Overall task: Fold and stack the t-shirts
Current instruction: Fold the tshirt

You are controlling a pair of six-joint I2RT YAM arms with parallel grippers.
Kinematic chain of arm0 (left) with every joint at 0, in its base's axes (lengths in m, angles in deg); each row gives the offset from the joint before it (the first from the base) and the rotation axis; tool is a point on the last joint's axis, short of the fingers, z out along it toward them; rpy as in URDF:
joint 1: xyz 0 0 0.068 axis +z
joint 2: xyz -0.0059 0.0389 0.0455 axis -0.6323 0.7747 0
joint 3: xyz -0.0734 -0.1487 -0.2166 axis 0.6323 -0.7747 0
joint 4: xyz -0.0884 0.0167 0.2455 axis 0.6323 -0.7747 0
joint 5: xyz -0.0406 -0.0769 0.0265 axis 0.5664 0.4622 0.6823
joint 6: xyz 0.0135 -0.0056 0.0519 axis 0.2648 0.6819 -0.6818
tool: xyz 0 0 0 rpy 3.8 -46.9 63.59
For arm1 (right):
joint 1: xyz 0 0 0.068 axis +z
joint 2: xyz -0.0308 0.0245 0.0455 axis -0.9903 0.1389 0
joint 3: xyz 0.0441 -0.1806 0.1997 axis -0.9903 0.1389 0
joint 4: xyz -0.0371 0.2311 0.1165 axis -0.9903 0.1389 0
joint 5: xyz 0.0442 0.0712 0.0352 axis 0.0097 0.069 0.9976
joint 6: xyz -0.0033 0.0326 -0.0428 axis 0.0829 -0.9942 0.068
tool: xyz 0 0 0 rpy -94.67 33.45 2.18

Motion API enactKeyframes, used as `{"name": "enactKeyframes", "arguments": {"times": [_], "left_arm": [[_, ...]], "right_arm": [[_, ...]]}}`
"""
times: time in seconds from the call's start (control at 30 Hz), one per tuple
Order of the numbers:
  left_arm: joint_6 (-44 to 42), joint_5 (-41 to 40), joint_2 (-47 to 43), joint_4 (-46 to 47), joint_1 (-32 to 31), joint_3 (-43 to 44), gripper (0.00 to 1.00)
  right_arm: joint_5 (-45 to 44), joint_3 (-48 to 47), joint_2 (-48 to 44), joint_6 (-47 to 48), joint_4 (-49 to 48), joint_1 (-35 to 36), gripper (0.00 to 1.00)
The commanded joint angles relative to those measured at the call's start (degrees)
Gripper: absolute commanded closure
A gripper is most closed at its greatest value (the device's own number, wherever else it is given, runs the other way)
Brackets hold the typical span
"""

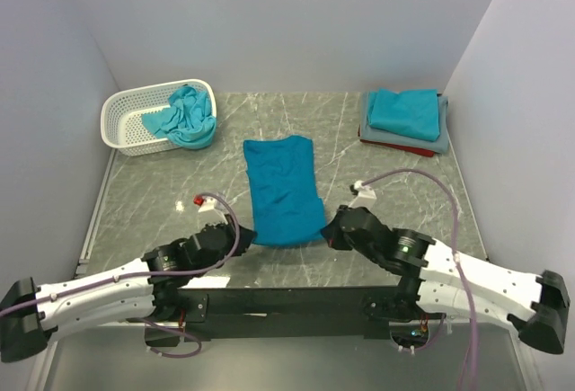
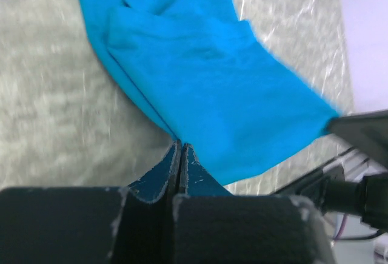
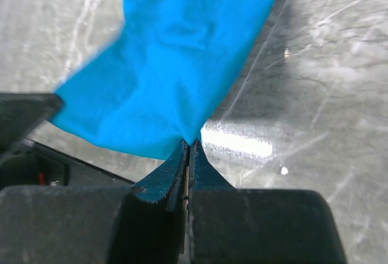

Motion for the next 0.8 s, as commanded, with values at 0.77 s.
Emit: {"name": "enactKeyframes", "arguments": {"times": [0.77], "left_arm": [[-12.0, -0.4, 16.1, 12.7, 9.5, 11.7, 1.00]], "right_arm": [[-4.1, -14.2, 6.5, 12.8, -1.0, -15.7, 1.00]]}}
